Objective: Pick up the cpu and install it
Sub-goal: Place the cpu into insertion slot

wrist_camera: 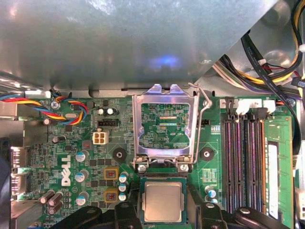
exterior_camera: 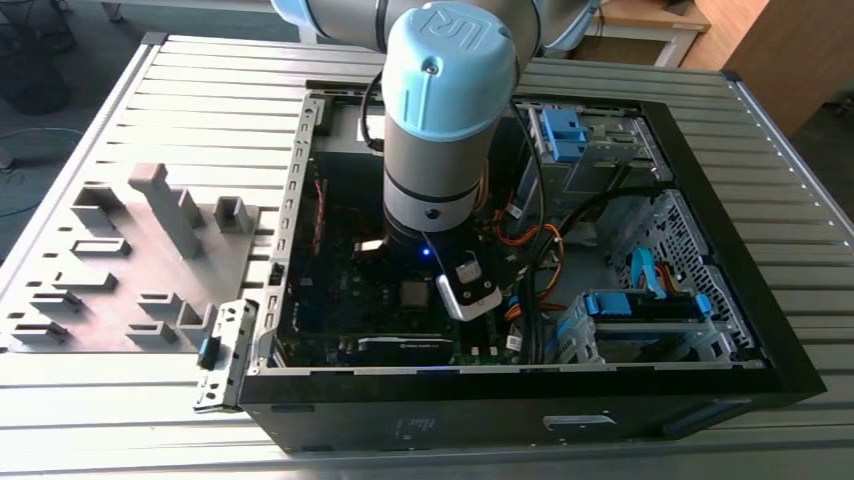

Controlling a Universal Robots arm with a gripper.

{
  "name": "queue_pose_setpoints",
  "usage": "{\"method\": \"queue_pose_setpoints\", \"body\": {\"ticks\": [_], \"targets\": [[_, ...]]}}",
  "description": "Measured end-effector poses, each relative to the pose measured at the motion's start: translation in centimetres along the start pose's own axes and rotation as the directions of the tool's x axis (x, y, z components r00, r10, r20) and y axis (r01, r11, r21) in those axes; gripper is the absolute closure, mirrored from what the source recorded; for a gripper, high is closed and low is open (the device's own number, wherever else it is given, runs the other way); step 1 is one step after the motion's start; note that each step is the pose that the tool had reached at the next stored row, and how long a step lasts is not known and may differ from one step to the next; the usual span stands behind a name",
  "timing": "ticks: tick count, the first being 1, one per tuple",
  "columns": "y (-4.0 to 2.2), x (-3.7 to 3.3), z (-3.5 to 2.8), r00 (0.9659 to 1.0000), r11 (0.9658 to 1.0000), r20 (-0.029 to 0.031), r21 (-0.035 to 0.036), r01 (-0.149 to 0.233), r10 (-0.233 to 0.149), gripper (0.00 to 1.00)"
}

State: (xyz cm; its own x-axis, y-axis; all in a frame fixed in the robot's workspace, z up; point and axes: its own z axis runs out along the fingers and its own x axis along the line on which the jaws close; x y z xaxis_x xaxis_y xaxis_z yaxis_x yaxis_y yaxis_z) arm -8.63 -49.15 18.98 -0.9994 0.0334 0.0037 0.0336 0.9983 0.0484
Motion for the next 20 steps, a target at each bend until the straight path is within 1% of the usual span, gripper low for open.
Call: {"method": "queue_pose_setpoints", "body": {"ticks": [4,20], "targets": [[0.00,-0.02,0.00,1.0000,1.0000,-0.0004,0.0002,0.007,-0.007,0.53],[-0.11,-0.09,0.15,1.0000,1.0000,-0.0005,0.0004,0.007,-0.007,0.53]]}}
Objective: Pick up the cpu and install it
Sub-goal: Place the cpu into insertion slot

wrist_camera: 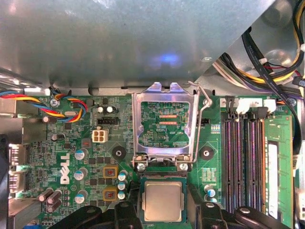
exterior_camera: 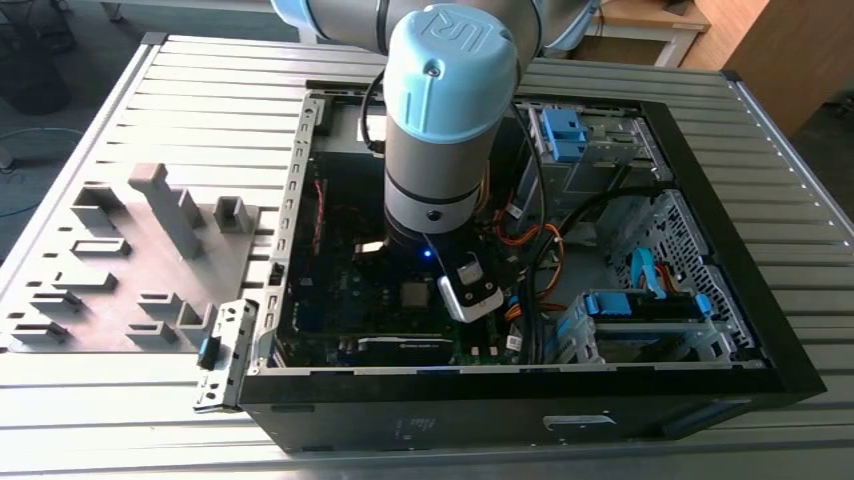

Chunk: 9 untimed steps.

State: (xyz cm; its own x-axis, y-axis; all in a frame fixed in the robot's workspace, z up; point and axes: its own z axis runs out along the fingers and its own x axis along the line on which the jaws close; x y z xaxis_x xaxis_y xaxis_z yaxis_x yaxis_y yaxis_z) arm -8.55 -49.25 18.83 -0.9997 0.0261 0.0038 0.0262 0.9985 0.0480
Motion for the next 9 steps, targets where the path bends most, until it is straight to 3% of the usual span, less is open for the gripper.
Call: {"method": "queue_pose_setpoints", "body": {"ticks": [9], "targets": [[0.00,0.00,0.02,1.0000,1.0000,0.0000,-0.0001,0.000,0.000,0.53]]}}
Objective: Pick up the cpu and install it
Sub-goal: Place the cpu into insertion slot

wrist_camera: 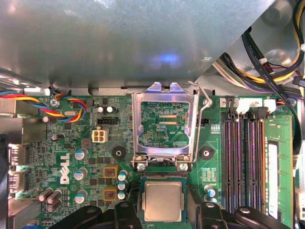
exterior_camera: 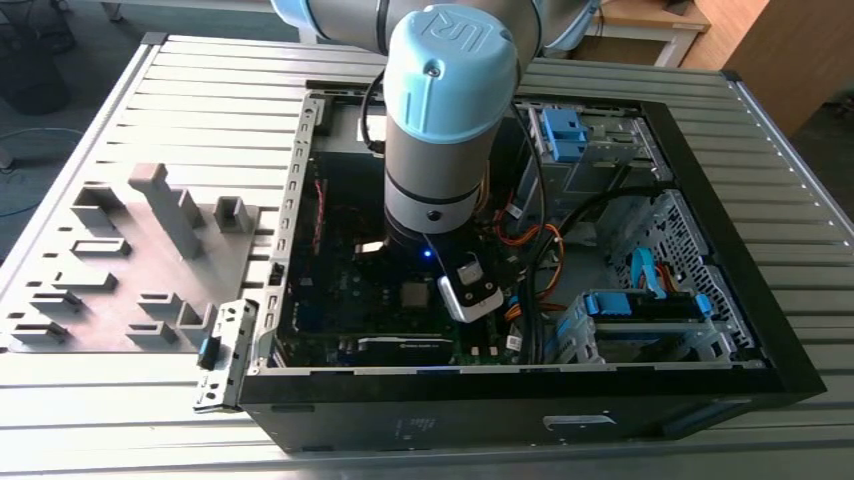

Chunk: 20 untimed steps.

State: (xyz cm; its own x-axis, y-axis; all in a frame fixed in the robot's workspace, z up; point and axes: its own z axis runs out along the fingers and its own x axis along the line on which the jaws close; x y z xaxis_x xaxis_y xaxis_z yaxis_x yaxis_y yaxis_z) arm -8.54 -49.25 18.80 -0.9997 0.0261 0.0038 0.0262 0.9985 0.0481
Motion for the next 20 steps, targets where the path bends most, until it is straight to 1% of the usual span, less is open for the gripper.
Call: {"method": "queue_pose_setpoints", "body": {"ticks": [4,5,14,20], "targets": [[0.00,0.00,0.03,1.0000,1.0000,0.0001,-0.0006,0.000,0.000,0.52],[0.00,0.00,0.03,1.0000,1.0000,0.0002,-0.0005,0.000,0.000,0.46],[0.00,-0.01,0.03,1.0000,1.0000,0.0000,0.0000,0.000,0.000,0.46],[0.00,-0.17,0.04,1.0000,1.0000,0.0000,-0.0002,0.000,0.000,0.46]]}}
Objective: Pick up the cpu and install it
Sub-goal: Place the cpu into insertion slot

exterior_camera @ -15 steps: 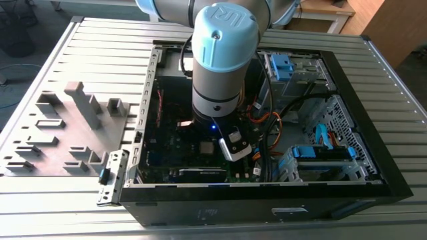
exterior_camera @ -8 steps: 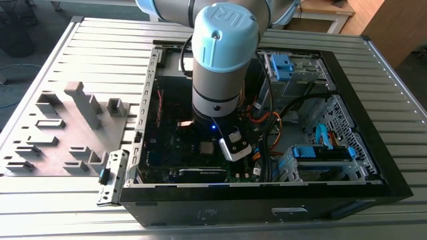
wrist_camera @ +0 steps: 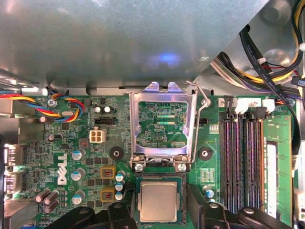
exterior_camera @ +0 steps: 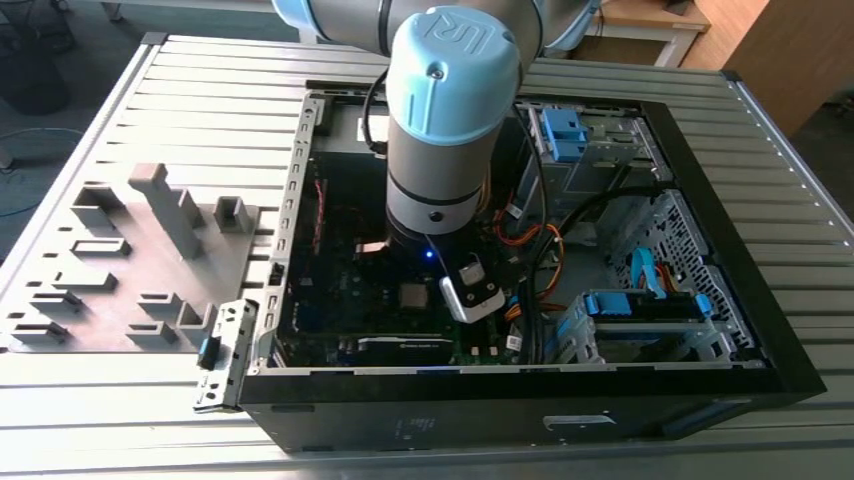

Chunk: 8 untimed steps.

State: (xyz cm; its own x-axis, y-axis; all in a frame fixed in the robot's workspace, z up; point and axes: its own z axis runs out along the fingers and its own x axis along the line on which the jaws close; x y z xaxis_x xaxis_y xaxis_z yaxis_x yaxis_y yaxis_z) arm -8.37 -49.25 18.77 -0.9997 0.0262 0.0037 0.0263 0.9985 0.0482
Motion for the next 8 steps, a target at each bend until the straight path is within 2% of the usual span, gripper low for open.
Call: {"method": "queue_pose_setpoints", "body": {"ticks": [8], "targets": [[0.01,-0.15,0.00,1.0000,1.0000,0.0000,-0.0001,0.000,0.000,0.46]]}}
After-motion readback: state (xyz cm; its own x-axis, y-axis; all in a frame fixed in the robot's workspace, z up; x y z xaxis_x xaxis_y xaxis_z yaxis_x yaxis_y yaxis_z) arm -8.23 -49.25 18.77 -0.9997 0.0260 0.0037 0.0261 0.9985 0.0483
